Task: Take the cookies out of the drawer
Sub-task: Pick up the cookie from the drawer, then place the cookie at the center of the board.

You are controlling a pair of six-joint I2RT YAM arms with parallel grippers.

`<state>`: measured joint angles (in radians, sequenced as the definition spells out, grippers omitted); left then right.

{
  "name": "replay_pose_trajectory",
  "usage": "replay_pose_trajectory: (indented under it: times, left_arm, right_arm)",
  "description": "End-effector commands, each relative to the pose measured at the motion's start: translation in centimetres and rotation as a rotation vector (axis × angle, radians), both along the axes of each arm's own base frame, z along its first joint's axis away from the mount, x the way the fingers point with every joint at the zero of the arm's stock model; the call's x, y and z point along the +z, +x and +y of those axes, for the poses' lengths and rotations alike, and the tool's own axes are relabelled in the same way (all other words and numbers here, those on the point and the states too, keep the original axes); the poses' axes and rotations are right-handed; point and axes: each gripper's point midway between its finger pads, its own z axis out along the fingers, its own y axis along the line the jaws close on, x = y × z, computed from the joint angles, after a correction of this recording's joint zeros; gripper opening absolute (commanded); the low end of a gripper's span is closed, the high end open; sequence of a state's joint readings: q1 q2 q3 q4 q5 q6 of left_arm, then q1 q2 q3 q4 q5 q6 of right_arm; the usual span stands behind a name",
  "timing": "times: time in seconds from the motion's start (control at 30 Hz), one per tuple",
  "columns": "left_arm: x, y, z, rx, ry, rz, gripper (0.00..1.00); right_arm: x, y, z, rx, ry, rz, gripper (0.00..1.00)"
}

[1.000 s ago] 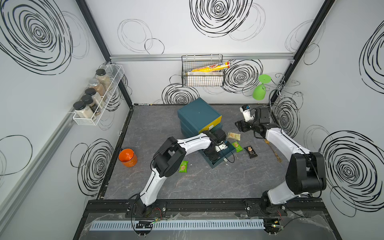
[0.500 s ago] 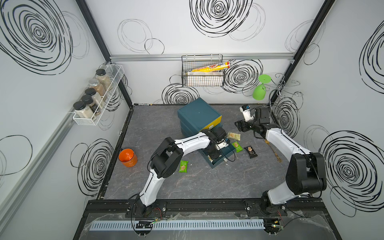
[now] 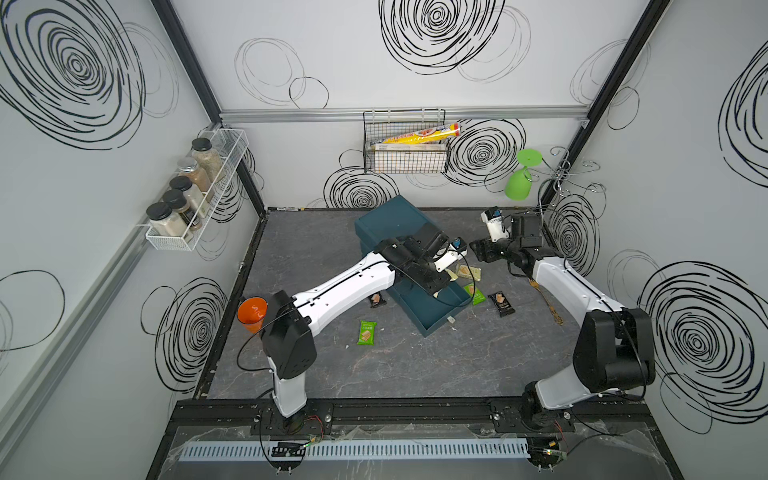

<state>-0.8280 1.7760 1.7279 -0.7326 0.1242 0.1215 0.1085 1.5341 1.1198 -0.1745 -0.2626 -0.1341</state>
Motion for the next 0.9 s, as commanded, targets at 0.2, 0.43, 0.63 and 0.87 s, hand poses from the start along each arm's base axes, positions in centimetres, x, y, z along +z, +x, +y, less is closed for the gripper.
replay_pose_trajectory:
  times: [0.2, 0.43, 0.63, 0.87]
  left_arm:
    - [3.9, 2.9, 15.1, 0.476, -0.08, -0.034, 0.31]
    - [3.7, 5.0, 27.2, 0.853, -0.188, -0.059, 0.31]
    - [-6.6, 5.5, 30.2, 1.002, -0.197, 0.161, 0.32]
    - [-14.5, 4.7, 29.8, 1.058, -0.223, 0.323, 0.36]
  right_arm:
    - [2.2, -0.7, 0.5, 0.016, 0.041, -0.046, 0.7]
    - [2.6, -0.7, 0.8, 0.034, 0.059, -0.048, 0.7]
    - [2.2, -0.8, 1.2, 0.044, 0.078, -0.033, 0.7]
    - [1.2, -1.4, 1.0, 0.011, 0.104, -0.018, 0.71]
